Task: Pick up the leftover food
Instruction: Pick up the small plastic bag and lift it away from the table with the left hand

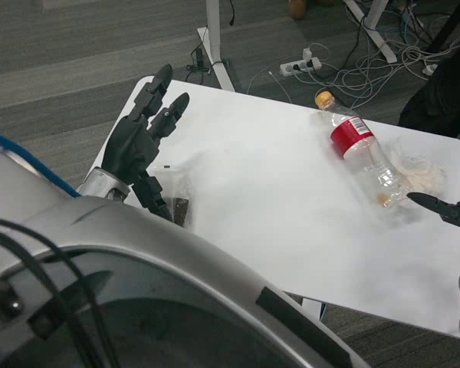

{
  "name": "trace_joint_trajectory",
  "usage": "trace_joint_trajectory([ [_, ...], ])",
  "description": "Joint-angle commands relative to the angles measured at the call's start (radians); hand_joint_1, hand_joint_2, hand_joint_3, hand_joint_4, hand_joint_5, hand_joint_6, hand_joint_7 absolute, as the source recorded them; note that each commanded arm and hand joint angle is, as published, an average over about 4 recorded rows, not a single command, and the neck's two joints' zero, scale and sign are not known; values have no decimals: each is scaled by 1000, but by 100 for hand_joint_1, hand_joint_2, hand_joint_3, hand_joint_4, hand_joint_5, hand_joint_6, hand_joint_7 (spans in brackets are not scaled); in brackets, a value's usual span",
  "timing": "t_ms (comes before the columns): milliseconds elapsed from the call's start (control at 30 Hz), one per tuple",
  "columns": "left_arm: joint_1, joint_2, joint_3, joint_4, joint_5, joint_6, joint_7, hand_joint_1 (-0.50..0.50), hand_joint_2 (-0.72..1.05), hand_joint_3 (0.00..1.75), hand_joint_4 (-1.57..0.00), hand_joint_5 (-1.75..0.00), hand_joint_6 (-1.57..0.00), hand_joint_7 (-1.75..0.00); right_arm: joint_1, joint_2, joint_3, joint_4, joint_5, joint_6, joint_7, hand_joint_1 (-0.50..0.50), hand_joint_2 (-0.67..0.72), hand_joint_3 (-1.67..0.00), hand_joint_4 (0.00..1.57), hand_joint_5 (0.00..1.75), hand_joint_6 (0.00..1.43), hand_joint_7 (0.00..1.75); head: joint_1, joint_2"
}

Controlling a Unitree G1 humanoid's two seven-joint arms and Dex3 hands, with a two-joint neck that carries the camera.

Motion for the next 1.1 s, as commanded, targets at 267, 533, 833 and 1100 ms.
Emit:
trace_joint_trajectory([
  [267, 25, -12, 96, 81, 107, -17, -83, -50, -64, 0, -30, 0, 0, 0, -17, -13, 4, 10, 19, -9, 1, -42, -5, -8, 3, 0, 0, 0, -6, 3],
  [533, 32, -13, 121, 126, 174, -19, -122, -50, -59, 4, -30, 0, 0, 0, -17, -9, 7, 10, 23, -9, 1, -42, -10, -8, 1, 0, 0, 0, -6, 1],
  [833, -18, -10, 151, 205, 293, -60, -134, -50, -55, 0, -27, 0, 0, 0, -17, -1, 12, 10, 23, -9, 1, -42, -5, -8, 3, 0, 0, 0, -5, -4],
  [1100, -92, -9, 190, 316, 389, -155, -134, -50, -55, 0, -22, 0, 0, 0, -17, 3, 19, 8, 27, -9, 1, -42, -3, -8, 3, 0, 0, 0, -1, -16],
])
